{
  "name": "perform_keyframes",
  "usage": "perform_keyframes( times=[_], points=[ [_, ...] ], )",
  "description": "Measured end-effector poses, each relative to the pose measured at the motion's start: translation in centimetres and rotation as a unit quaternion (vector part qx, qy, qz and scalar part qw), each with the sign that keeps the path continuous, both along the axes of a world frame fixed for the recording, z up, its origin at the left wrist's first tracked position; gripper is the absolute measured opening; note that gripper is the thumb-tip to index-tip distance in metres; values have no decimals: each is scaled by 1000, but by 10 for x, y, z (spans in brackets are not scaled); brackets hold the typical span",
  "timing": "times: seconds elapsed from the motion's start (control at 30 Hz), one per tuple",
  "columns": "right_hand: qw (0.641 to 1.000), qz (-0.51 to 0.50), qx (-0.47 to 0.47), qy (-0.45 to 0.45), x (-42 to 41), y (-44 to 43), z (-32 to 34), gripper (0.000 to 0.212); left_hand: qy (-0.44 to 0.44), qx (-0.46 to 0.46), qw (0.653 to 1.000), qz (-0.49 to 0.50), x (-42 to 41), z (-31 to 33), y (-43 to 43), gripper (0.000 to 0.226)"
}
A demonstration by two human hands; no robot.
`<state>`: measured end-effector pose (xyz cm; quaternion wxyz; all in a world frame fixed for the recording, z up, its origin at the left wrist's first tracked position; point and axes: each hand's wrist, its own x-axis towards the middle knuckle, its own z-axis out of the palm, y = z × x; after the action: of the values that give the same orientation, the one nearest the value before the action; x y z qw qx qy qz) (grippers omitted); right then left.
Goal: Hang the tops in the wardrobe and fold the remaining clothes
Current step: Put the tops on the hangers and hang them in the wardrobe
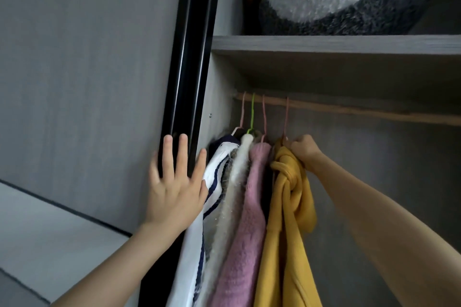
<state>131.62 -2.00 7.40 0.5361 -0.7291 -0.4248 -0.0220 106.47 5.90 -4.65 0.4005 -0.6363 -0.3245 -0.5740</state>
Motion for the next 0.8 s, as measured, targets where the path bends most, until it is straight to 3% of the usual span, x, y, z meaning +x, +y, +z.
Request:
perform_keyframes(
  times=[0.1,0.3,0.37,0.47,0.57,0.8],
  points=[
    [1000,-3,-7,-14,3,4,-5,38,-1,6,1000,7,2,-2,1,46],
    [997,-22,-46,-61,1,15,-4,24,1,7,1000,10,1,-2,1,45],
    [997,-34,-39,-52,0,13,-4,30,-3,4,1000,-6,-1,-1,-1,44],
    [998,-38,-35,-44,0,0,-3,49,-35,13,996,-86,0,-2,-14,33],
    [998,-40,-39,-38,7,-22,-7,60,3,46,986,-163,23,-5,-38,23],
    [978,-145,-87,-119,46,-121,-20,55,91,-10,946,-310,102,-15,-92,20]
  ],
)
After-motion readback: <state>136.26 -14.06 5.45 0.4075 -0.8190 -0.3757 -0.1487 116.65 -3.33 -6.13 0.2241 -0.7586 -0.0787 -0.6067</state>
